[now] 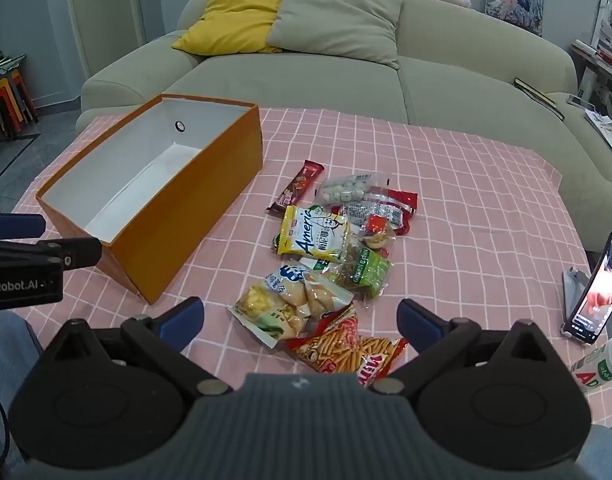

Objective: Organize snacks

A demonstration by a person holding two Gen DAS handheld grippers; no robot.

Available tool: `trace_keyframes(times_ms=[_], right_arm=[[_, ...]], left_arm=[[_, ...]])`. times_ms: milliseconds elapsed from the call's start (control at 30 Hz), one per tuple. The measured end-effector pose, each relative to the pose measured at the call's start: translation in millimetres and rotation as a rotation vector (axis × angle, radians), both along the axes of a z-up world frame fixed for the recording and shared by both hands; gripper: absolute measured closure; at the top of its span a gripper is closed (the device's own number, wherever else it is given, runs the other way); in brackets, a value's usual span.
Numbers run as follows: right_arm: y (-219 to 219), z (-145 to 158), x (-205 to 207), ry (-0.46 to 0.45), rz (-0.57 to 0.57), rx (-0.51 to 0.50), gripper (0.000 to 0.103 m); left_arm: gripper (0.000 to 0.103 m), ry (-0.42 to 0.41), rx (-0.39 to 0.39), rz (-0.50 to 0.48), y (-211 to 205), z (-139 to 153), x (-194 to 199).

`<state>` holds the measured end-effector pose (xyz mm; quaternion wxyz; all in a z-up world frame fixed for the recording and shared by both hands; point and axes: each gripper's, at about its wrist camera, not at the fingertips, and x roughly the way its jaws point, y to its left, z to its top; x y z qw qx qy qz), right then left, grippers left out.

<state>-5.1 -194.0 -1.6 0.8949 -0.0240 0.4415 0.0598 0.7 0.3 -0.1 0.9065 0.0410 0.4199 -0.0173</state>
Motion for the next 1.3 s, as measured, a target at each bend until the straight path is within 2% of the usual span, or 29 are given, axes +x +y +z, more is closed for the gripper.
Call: trace_keyframes(times_ms=[400,1300], right_arm=[[3,-3,2,0.001,0.004,0.005,0.004],[10,-1,2,-0.006,0.054,0.021,0.004]], left_arm=[[0.02,0.004,-0.01,0.0,3,-7,-3],[0.02,0.017,-0.019,0.041,13,-2,-4]])
